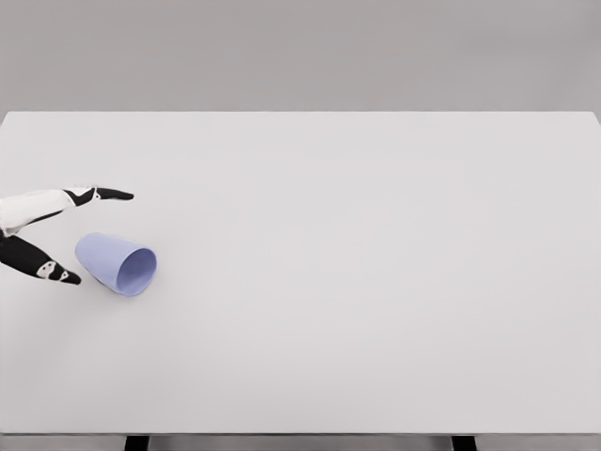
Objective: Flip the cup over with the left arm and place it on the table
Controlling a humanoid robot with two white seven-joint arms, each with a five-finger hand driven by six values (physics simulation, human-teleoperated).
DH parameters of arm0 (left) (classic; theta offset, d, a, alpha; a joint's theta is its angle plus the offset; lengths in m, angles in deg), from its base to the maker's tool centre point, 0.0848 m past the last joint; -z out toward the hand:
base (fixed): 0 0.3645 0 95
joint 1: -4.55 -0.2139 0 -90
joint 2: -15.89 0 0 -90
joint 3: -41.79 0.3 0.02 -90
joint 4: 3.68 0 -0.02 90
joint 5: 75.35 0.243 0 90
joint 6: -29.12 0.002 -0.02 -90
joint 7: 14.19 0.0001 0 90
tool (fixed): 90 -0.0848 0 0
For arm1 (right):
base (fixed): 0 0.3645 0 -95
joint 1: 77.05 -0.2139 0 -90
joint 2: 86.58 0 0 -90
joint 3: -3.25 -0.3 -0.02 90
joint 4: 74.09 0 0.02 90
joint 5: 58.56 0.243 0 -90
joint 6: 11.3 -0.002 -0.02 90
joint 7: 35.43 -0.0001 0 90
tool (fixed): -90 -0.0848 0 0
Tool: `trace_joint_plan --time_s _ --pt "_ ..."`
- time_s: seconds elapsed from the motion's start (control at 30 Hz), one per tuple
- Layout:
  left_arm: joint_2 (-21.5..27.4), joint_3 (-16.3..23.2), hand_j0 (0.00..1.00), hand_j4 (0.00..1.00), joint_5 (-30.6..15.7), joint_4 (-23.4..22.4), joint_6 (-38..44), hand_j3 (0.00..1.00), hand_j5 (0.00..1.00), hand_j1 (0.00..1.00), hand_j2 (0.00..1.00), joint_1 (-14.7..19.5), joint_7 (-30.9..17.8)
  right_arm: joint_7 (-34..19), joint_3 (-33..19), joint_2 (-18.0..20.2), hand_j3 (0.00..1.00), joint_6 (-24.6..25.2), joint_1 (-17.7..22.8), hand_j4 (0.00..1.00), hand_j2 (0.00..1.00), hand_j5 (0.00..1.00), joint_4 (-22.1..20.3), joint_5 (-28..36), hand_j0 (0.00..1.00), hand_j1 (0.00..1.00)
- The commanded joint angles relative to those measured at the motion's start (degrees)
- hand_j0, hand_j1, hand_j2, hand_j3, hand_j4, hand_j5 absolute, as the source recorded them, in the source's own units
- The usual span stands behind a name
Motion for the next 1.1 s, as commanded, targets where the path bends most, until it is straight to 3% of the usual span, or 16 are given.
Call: trace_joint_plan --time_s 0.0,0.13,0.23,0.77,1.07 --pt "0.0 1.5 1.00 1.00 -1.5 0.0 4.1 1.00 1.00 1.00 1.00 0.0 0.0 0.0 0.0 0.0 1.00 0.0 0.0 1.00 1.00 1.00 0.0 0.0 1.00 1.00" --pt "-0.3 3.2 1.00 1.00 -0.4 -0.1 4.1 1.00 1.00 1.00 1.00 0.1 0.0 0.0 0.0 0.0 1.00 0.0 0.0 1.00 1.00 1.00 0.0 0.0 1.00 1.00" --pt "-2.5 3.7 1.00 1.00 4.7 -0.4 4.1 1.00 1.00 1.00 1.00 0.4 0.0 0.0 0.1 0.0 1.00 0.0 0.0 1.00 1.00 1.00 0.0 -0.1 1.00 1.00" --pt "-8.5 3.8 1.00 1.00 20.0 -0.9 3.4 1.00 1.00 1.00 1.00 1.0 0.0 0.0 0.0 0.0 1.00 0.0 0.0 1.00 1.00 1.00 0.0 0.0 1.00 1.00" --pt "-10.5 3.8 1.00 1.00 22.4 -1.6 3.4 1.00 1.00 1.00 1.00 1.1 0.0 0.0 0.0 0.0 1.00 0.0 0.0 1.00 1.00 1.00 0.0 0.0 1.00 1.00"
